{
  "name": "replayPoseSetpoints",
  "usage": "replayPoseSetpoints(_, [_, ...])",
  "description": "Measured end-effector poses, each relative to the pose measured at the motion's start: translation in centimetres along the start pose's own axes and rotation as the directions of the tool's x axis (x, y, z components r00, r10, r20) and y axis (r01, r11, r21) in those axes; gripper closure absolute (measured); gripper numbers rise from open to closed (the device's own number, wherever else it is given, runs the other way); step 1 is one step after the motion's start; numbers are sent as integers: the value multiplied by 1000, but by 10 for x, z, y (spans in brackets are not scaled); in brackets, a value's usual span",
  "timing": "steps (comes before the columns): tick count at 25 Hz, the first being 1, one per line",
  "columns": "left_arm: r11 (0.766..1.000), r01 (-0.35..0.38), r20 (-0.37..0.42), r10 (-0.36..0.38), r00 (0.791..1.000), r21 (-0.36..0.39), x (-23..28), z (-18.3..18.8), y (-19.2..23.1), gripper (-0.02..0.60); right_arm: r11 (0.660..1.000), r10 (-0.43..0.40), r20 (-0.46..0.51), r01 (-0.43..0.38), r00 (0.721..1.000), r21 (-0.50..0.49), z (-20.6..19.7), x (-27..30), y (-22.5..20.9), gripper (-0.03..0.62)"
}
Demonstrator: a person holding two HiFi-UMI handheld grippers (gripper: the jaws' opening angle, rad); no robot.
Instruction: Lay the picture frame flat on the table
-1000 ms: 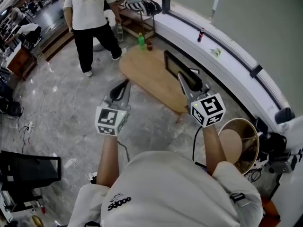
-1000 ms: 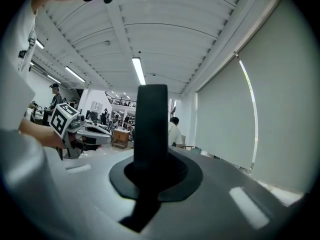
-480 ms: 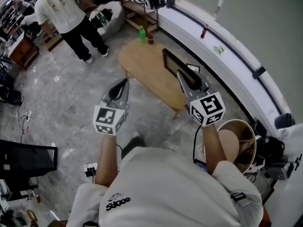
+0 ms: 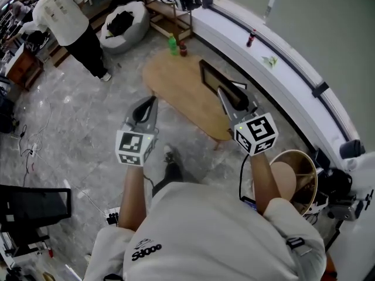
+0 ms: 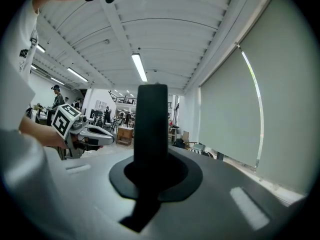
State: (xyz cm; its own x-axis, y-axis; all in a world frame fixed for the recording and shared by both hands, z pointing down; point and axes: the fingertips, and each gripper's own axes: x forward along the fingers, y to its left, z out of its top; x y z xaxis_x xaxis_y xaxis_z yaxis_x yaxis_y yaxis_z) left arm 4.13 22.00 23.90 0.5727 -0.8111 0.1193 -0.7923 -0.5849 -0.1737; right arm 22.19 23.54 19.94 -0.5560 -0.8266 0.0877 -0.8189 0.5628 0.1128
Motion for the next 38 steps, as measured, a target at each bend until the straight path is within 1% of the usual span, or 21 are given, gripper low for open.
replayPoseSetpoints(4, [1000, 5, 6, -5, 1000, -4, 25, -1, 28, 572, 1000, -3, -4, 3, 1000, -3, -1, 33, -11, 580])
replayPoseSetpoints(13, [1000, 25, 1, -25, 1000, 4, 84, -5, 110, 572, 1000, -30, 8, 30, 1000, 5, 13, 126, -34, 580])
replayPoseSetpoints(18, [999, 29, 7, -29, 1000, -31, 113, -11, 151, 572, 999, -40, -3, 40, 999, 6, 16, 170, -45, 580])
replayPoseSetpoints(21, [998, 19, 2, -19, 1000, -54, 124, -14, 173, 573, 999, -44, -9, 44, 999, 14, 15, 193, -50, 580])
replayPoseSetpoints(26, [998, 22, -9, -22, 1000, -51, 140, -23, 205, 572, 999, -36, -19, 37, 999, 28, 12, 231, -54, 580])
replayPoseSetpoints(30, [998, 27, -11, -28, 1000, -64, 148, -29, 232, 572, 999, -35, -30, 36, 999, 34, 10, 260, -52, 580])
replayPoseSetpoints(34, [996, 41, -27, -43, 999, -81, 160, -43, 255, 574, 999, -35, -44, 37, 998, 39, 4, 289, -51, 580])
replayPoseSetpoints(38, [996, 56, -41, -59, 997, -70, 171, -58, 277, 574, 998, -41, -62, 44, 997, 44, -3, 317, -51, 580])
